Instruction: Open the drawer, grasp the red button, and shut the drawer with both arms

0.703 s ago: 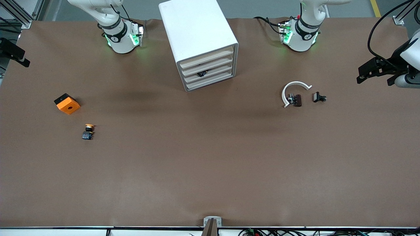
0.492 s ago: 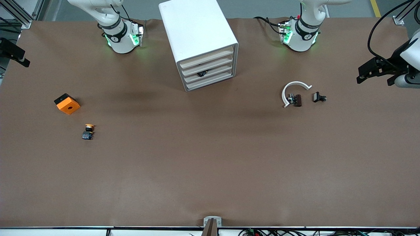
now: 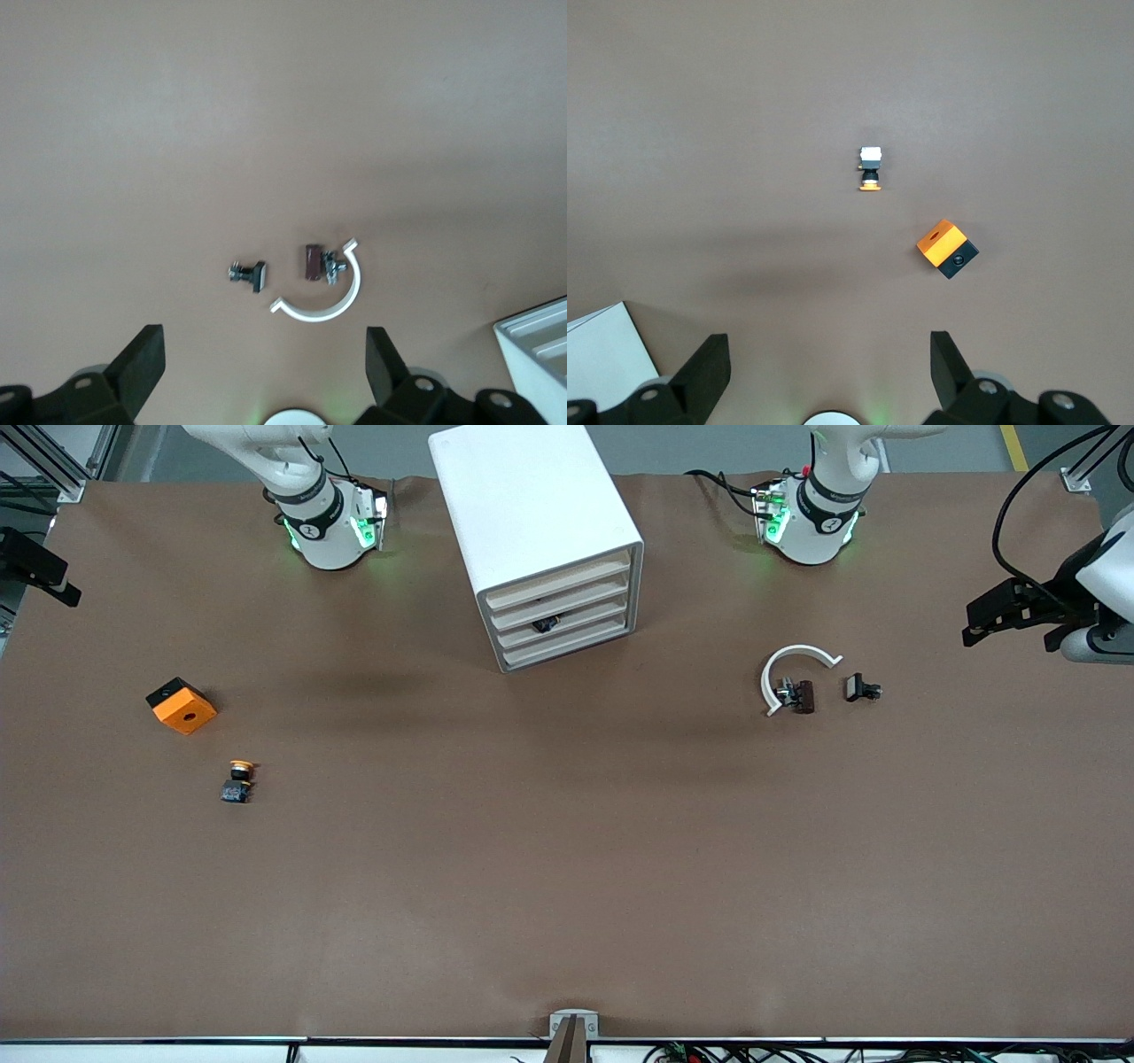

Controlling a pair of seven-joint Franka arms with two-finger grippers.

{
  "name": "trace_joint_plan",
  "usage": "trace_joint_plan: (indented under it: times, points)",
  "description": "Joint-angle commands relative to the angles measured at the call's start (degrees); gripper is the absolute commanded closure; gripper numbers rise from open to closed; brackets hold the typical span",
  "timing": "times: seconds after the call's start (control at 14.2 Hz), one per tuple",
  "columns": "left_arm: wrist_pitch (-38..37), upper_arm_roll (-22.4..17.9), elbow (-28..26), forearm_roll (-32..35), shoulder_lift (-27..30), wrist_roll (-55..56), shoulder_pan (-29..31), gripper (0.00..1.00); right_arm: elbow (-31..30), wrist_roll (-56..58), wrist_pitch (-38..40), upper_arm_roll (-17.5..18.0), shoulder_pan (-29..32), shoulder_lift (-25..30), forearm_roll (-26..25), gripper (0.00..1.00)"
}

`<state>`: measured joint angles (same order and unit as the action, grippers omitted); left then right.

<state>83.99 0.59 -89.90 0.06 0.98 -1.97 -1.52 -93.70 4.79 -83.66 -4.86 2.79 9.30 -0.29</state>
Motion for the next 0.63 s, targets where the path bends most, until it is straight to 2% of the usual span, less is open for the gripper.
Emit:
trace_joint_plan:
  times: [0.0,0.14,0.42,0.56]
  points:
    - [-0.5,0.3,-3.2,1.6,-1.0,-0.7,0.4,0.00,-1.2,0.7,-0.6,0.0,0.5,1.2,-0.2,0.00]
    - [1.8,0.4,-6.6,1.6,-1.7,-0.6,0.5,0.00,-1.2,0.7,-0.8,-0.1,0.5,1.2,-0.5,0.00]
    - [13.5,0.7,-16.9,0.9,-1.8,0.1,-0.5,0.00,-1.2,0.7,-0.8,-0.1,0.6,1.2,-0.5,0.00]
    - [17.9,2.8,-20.4,0.7,-2.3,0.8,-0.8,0.00,-1.2,0.7,-0.8,-0.1,0.6,1.2,-0.5,0.00]
